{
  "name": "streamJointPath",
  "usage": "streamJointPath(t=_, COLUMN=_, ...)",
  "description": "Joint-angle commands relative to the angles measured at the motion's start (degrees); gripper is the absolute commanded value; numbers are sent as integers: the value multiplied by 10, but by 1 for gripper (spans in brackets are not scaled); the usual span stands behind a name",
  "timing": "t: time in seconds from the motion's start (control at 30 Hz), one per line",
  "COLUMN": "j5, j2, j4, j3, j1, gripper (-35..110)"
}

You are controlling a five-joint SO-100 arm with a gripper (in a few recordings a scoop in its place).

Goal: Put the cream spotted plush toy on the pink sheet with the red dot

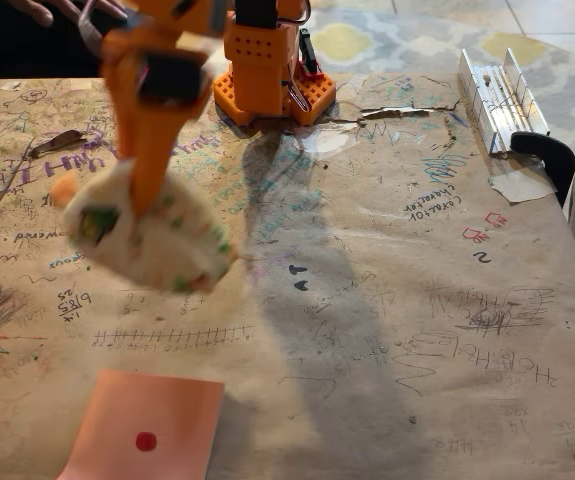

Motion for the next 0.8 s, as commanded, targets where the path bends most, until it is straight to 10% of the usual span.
streamJointPath(t=0.0, j5=45, j2=265, j4=-68, j3=77, j1=-34, gripper=0)
streamJointPath(t=0.43, j5=73, j2=152, j4=-208, j3=-53, j1=-50, gripper=0)
streamJointPath(t=0.6, j5=94, j2=-474, j4=135, j3=-889, j1=-8, gripper=0)
streamJointPath(t=0.67, j5=59, j2=-751, j4=340, j3=-1368, j1=-11, gripper=51)
streamJointPath(t=0.77, j5=34, j2=-780, j4=435, j3=-1366, j1=-2, gripper=68)
